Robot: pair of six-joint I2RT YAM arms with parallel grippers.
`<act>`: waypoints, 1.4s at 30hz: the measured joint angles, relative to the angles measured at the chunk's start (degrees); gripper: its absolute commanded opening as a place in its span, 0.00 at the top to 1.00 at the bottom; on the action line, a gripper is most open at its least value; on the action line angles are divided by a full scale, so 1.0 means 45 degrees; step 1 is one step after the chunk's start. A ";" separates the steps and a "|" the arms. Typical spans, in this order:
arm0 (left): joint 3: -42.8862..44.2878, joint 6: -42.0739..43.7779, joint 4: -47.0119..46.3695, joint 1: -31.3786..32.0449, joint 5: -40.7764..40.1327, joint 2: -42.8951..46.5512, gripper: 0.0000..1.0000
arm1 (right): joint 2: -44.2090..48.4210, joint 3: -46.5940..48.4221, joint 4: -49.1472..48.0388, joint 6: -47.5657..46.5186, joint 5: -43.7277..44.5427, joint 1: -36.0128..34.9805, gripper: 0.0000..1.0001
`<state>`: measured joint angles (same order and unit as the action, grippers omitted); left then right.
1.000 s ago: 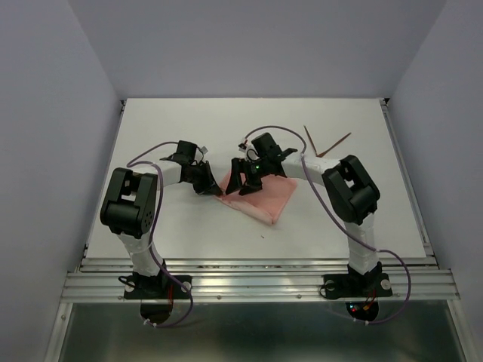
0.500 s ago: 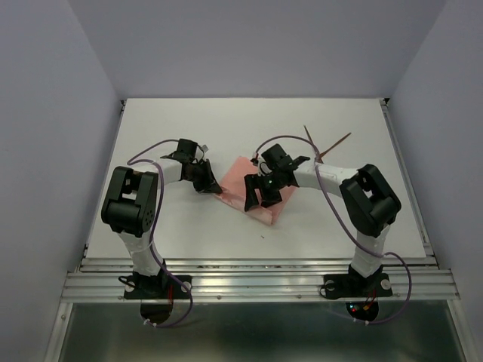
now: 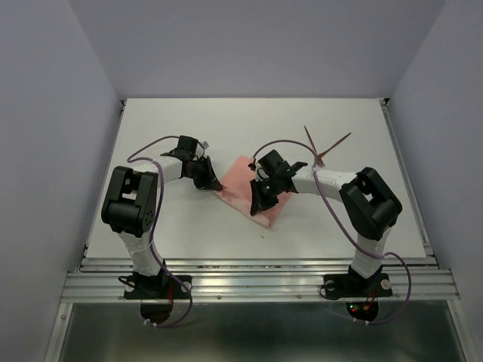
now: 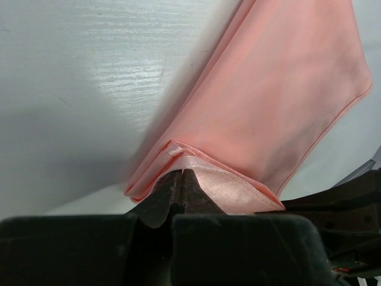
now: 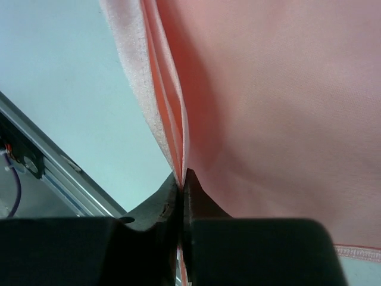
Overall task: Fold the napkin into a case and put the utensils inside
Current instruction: Fold the lower triangle-folded napkin at the center of the board.
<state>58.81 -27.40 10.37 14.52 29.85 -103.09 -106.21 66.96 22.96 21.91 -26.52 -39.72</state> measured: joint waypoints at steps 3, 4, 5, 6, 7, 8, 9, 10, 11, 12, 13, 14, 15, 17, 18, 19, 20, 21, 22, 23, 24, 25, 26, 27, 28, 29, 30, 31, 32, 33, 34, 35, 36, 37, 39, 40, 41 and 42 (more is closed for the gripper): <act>0.0136 0.0039 0.0053 0.0000 -0.0010 0.0000 1.00 | 0.0005 -0.0364 -0.0296 0.0393 0.0068 0.0000 0.99; 0.0175 0.0058 0.0078 0.0000 -0.0010 0.0000 1.00 | 0.0010 -0.0505 -0.0437 0.0510 0.0049 0.0000 0.99; 0.0228 0.0092 0.0107 0.0000 -0.0015 0.0000 1.00 | 0.0010 -0.0646 -0.0583 0.0665 0.0000 0.0000 0.99; 0.0282 0.0117 0.0151 0.0000 -0.0015 0.0000 1.00 | 0.0010 -0.0763 -0.0743 0.0797 -0.0097 0.0000 0.99; 0.0340 0.0165 0.0165 0.0000 -0.0019 0.0000 1.00 | 0.0010 -0.0903 -0.0942 0.0899 -0.0204 0.0000 0.99; 0.0408 0.0219 0.0214 0.0000 -0.0024 0.0000 1.00 | 0.0010 -0.0981 -0.1044 0.1010 -0.0291 0.0000 0.99; 0.0476 0.0262 0.0277 0.0005 -0.0034 0.0005 1.00 | 0.0015 -0.1122 -0.1326 0.1132 -0.0457 0.0000 0.99; 0.0534 0.0325 0.0340 0.0005 -0.0049 0.0019 1.00 | 0.0024 -0.1258 -0.1583 0.1263 -0.0636 0.0000 0.99; 0.0593 0.0364 0.0389 0.0005 -0.0058 0.0024 1.00 | 0.0034 -0.1360 -0.1744 0.1423 -0.0801 0.0015 0.99; 0.0675 0.0418 0.0442 0.0000 -0.0087 0.0039 1.00 | 0.0034 -0.1477 -0.1943 0.1520 -0.0986 0.0063 0.99; 0.0729 0.0452 0.0481 0.0000 -0.0092 0.0044 1.00 | 0.0034 -0.1574 -0.2161 0.1661 -0.1209 0.0102 0.99; 0.0821 0.0491 0.0534 0.0000 -0.0102 0.0044 1.00 | 0.0034 -0.1651 -0.2312 0.1778 -0.1418 0.0146 0.99; 0.0913 0.0539 0.0559 0.0000 -0.0117 0.0044 1.00 | 0.0034 -0.1690 -0.2419 0.1855 -0.1559 0.0175 0.99; 0.1117 0.0612 0.0627 0.0000 -0.0117 0.0044 1.00 | 0.0034 -0.1729 -0.2618 0.2006 -0.1851 0.0262 0.99; 0.1229 0.0646 0.0631 0.0005 -0.0107 0.0044 1.00 | 0.0034 -0.1729 -0.2696 0.2069 -0.1972 0.0321 0.99; 0.1321 0.0656 0.0670 0.0015 -0.0097 0.0044 1.00 | 0.0034 -0.1729 -0.2754 0.2098 -0.2035 0.0350 0.99; 0.1501 0.0656 0.0695 0.0034 -0.0083 0.0039 1.00 | 0.0034 -0.1729 -0.2866 0.2147 -0.2123 0.0418 0.99; 0.1661 0.0661 0.0714 0.0063 -0.0083 0.0034 1.00 | 0.0034 -0.1729 -0.2934 0.2171 -0.2176 0.0427 0.99; 0.1846 0.0661 0.0714 0.0102 -0.0083 0.0010 1.00 | 0.0034 -0.1729 -0.2987 0.2200 -0.2225 0.0447 0.99; 0.2001 0.0656 0.0699 0.0151 -0.0078 -0.0015 1.00 | 0.0034 -0.1729 -0.3016 0.2225 -0.2259 0.0476 0.99; 0.2176 0.0656 0.0670 0.0214 -0.0063 -0.0073 1.00 | 0.0034 -0.1729 -0.3031 0.2239 -0.2288 0.0481 0.99; 0.2361 0.0656 0.0680 0.0272 -0.0029 -0.0155 1.00 | 0.0034 -0.1729 -0.3050 0.2259 -0.2346 0.0486 0.99; 0.2599 0.0656 0.0646 0.0355 -0.0010 -0.0306 1.00 | 0.0034 -0.1729 -0.3118 0.2297 -0.2414 0.0515 0.99; 0.2803 0.0651 0.0593 0.0418 0.0005 -0.0515 1.00 | 0.0034 -0.1729 -0.3157 0.2336 -0.2443 0.0529 0.99; 0.2977 0.0651 0.0568 0.0452 0.0019 -0.0729 1.00 | 0.0034 -0.1729 -0.3211 0.2365 -0.2492 0.0554 0.99; 0.3065 0.0651 0.0529 0.0486 0.0019 -0.0908 1.00 | 0.0034 -0.1729 -0.3245 0.2395 -0.2550 0.0563 0.99; 0.3123 0.0651 0.0520 0.0515 0.0019 -0.1107 1.00 | 0.0029 -0.1729 -0.3283 0.2433 -0.2589 0.0578 0.99; 0.3138 0.0656 0.0534 0.0534 0.0010 -0.1345 1.00 | 0.0034 -0.1734 -0.3322 0.2482 -0.2652 0.0602 0.99; 0.3138 0.0651 0.0573 0.0539 0.0015 -0.1486 1.00 | 0.0034 -0.1739 -0.3361 0.2526 -0.2691 0.0631 0.99; 0.3157 0.0656 0.0680 0.0544 0.0010 -0.1715 1.00 | 0.0034 -0.1749 -0.3439 0.2545 -0.2749 0.0665 0.99; 0.3181 0.0661 0.0748 0.0544 0.0005 -0.1894 1.00 | 0.0034 -0.1749 -0.3497 0.2579 -0.2788 0.0719 0.99; 0.3215 0.0680 0.0821 0.0544 -0.0005 -0.2055 1.00 | 0.0034 -0.1753 -0.3570 0.2637 -0.2832 0.0767 0.99; 0.3245 0.0714 0.0928 0.0544 -0.0024 -0.2171 1.00 | 0.0034 -0.1753 -0.3609 0.2676 -0.2856 0.0816 0.99; 0.3283 0.0748 0.1049 0.0544 -0.0039 -0.2297 1.00 | 0.0034 -0.1783 -0.3716 0.2730 -0.2909 0.0874 0.99; 0.3298 0.0821 0.1166 0.0544 -0.0092 -0.2399 1.00 | 0.0034 -0.1870 -0.3881 0.2783 -0.2963 0.0962 0.99; 0.3298 0.0860 0.1243 0.0544 -0.0121 -0.2409 1.00 | 0.0053 -0.1962 -0.3954 0.2846 -0.3016 0.1005 0.99; 0.3298 0.0913 0.1311 0.0544 -0.0146 -0.2409 1.00 | 0.0078 -0.2079 -0.4012 0.2900 -0.3079 0.1073 0.99; 0.3303 0.0942 0.1336 0.0544 -0.0160 -0.2409 1.00 | 0.0107 -0.2161 -0.4075 0.2914 -0.3113 0.1117 0.99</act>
<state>73.67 -23.16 16.38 16.97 29.12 -113.93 -105.73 57.23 4.62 35.03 -40.53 -34.70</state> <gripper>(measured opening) 0.022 0.057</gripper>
